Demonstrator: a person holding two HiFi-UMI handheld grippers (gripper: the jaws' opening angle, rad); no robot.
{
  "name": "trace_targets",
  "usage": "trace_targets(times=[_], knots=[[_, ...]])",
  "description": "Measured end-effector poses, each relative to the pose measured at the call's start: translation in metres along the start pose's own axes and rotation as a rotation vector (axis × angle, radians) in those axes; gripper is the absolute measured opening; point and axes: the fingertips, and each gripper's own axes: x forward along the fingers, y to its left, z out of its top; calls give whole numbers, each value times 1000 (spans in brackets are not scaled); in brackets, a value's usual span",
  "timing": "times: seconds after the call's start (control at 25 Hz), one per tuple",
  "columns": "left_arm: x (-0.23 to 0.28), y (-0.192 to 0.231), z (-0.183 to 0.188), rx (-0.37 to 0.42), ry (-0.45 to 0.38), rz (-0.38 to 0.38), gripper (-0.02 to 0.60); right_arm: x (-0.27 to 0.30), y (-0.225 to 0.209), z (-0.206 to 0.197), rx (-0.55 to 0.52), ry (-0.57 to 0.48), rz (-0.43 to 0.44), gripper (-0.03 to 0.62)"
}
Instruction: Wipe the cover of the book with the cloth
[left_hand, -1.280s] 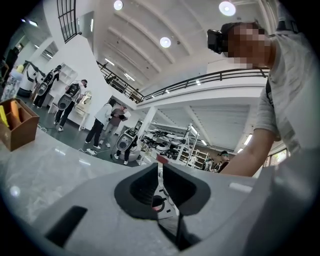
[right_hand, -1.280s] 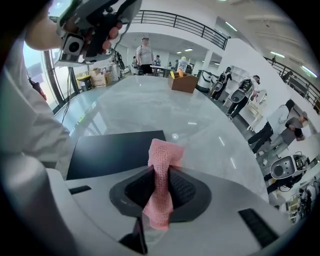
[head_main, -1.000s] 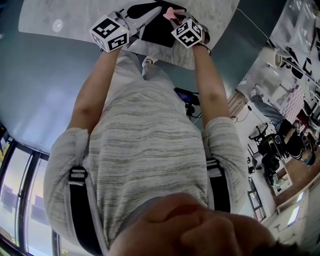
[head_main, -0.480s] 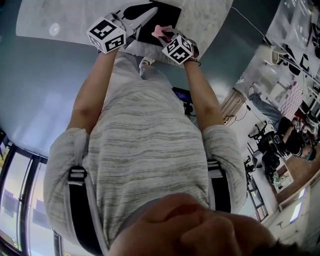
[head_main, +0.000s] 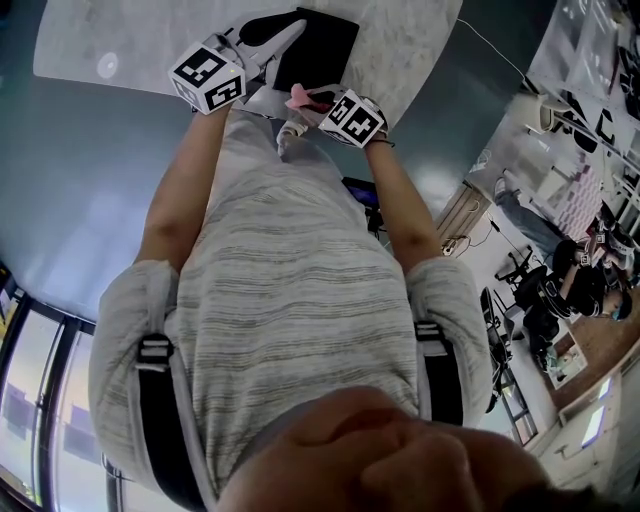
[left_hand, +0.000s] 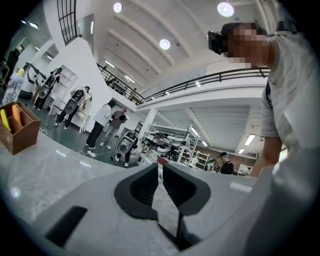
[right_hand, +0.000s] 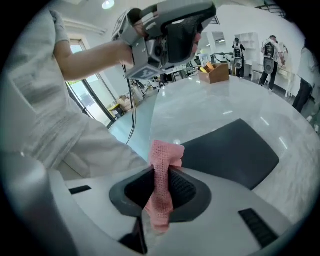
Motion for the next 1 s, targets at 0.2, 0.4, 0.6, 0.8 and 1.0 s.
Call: trace_targets(times=[0.2,0.4,0.6,0.8,1.0], knots=[[-12,7,6,12,-4,15,41,-24,-46,54,39,-155,-120,63],[-14,13,7,5,-2,28,41,-46,-126,74,53,-170,-372,63],[-27,26,12,2,0,45,41,-45,-176,88,4,-73,-522,63],[-37,38,19,2,9,48,41,-30,-208,95,-110,65,-605,63],[-53,46,20,-3,18,46,41,-8,-212,101,-148,136,-607,63]])
